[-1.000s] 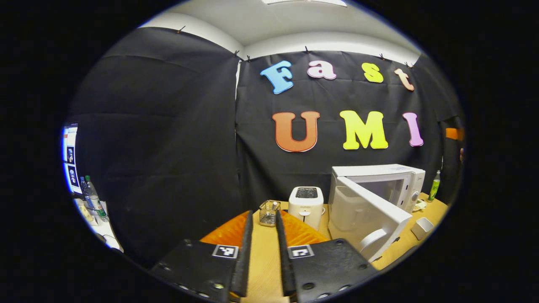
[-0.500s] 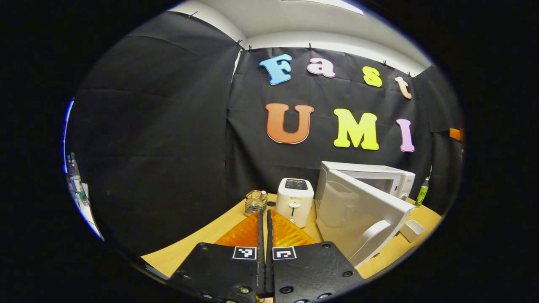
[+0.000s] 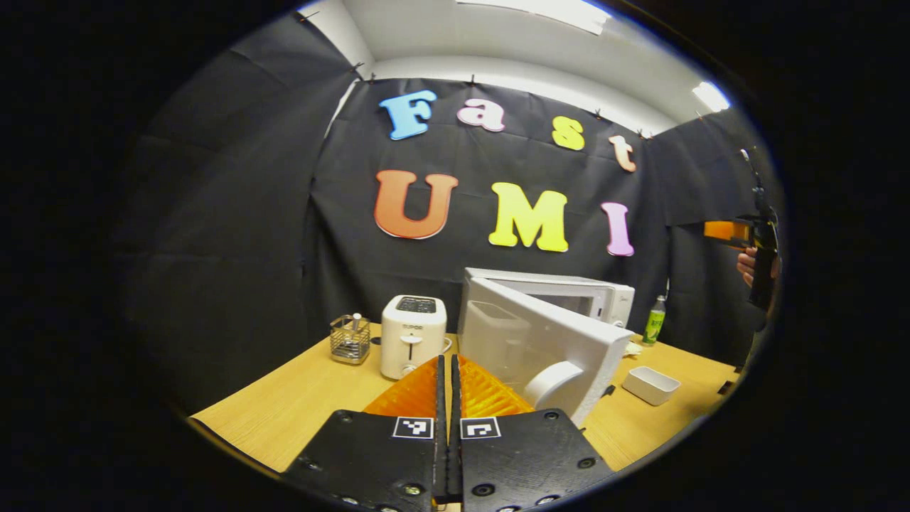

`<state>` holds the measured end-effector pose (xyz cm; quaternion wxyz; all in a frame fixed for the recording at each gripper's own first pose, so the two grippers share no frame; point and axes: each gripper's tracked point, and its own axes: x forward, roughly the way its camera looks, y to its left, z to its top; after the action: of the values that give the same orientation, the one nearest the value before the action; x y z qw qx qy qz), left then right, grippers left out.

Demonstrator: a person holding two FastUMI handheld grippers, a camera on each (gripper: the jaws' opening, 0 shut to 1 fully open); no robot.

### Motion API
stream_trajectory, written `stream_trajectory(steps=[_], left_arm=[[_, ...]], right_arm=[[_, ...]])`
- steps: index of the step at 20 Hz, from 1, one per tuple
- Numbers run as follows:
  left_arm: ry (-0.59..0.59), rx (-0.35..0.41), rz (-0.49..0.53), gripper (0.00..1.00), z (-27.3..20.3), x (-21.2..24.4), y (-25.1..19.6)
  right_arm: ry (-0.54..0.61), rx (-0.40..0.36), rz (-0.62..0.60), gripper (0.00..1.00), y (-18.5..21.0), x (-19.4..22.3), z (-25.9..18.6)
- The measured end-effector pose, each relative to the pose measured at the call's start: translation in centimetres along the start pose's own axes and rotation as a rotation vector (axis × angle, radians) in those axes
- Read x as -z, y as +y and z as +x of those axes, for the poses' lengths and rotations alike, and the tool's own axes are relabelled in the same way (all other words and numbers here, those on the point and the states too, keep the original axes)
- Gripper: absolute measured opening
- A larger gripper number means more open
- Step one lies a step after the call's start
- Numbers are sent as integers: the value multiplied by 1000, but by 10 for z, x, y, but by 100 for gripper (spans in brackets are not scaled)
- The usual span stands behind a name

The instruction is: Open the microwave oven with the left hand, put the food in, and close the microwave oven.

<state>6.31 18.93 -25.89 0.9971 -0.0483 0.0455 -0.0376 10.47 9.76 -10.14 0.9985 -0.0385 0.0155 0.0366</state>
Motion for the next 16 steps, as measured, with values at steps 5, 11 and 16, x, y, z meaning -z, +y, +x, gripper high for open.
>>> stream_trajectory(steps=[5, 11, 16], left_arm=[[34, 54, 25, 0, 17, 15, -30], [36, 125, 22, 0, 29, 19, -71], [46, 168, 21, 0, 49, 26, -102]], right_arm=[[-18, -18, 9, 91, -17, 2, 0], [-25, -34, 37, 91, -37, 3, -1], [-27, -35, 16, 91, -54, 3, -2]])
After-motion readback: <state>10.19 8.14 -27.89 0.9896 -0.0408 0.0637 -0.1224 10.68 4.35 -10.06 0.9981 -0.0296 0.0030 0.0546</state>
